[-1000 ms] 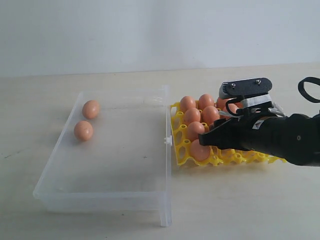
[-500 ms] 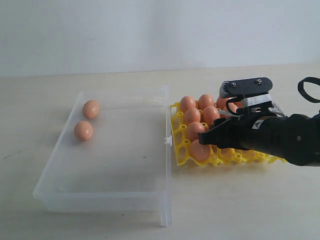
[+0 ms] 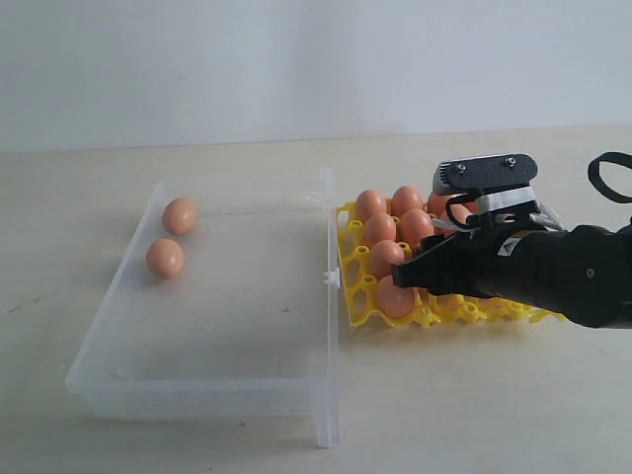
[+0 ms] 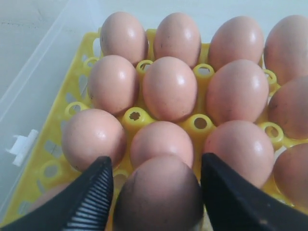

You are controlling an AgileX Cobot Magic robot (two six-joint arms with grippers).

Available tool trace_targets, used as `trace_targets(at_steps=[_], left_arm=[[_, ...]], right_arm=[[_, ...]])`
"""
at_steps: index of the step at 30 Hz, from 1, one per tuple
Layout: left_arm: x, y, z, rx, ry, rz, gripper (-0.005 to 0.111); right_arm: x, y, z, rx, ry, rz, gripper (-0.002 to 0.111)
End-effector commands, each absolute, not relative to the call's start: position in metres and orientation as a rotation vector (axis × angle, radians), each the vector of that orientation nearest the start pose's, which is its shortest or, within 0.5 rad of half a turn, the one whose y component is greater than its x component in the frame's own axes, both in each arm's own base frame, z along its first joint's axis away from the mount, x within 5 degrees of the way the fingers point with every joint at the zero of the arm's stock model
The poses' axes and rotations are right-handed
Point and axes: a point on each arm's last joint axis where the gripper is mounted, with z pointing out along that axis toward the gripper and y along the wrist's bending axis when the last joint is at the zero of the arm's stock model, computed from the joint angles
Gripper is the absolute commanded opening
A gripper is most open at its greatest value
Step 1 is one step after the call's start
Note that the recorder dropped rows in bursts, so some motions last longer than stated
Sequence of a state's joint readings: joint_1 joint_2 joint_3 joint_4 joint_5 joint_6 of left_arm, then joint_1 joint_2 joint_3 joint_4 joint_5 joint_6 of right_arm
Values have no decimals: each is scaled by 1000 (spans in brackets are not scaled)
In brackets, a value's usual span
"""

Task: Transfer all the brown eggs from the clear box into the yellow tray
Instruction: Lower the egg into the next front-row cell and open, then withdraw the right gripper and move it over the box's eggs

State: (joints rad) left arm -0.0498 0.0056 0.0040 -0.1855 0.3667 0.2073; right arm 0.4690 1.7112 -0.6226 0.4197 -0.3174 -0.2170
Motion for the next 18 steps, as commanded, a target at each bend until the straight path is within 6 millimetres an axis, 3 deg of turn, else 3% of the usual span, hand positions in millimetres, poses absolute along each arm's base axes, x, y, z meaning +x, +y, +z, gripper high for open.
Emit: trace_targets(at_steps=[1,12,18], left_arm=[[53,-8,182,118,1831,-72,0],[53,-8,182,118,1831,-72,0],[53,-8,182,118,1831,-72,0]], right_arm=[[276,124,142,-227,2236,196,63],[290,137,162,-214,2262,270,64],[292,179,199,-398,2358,437,49]])
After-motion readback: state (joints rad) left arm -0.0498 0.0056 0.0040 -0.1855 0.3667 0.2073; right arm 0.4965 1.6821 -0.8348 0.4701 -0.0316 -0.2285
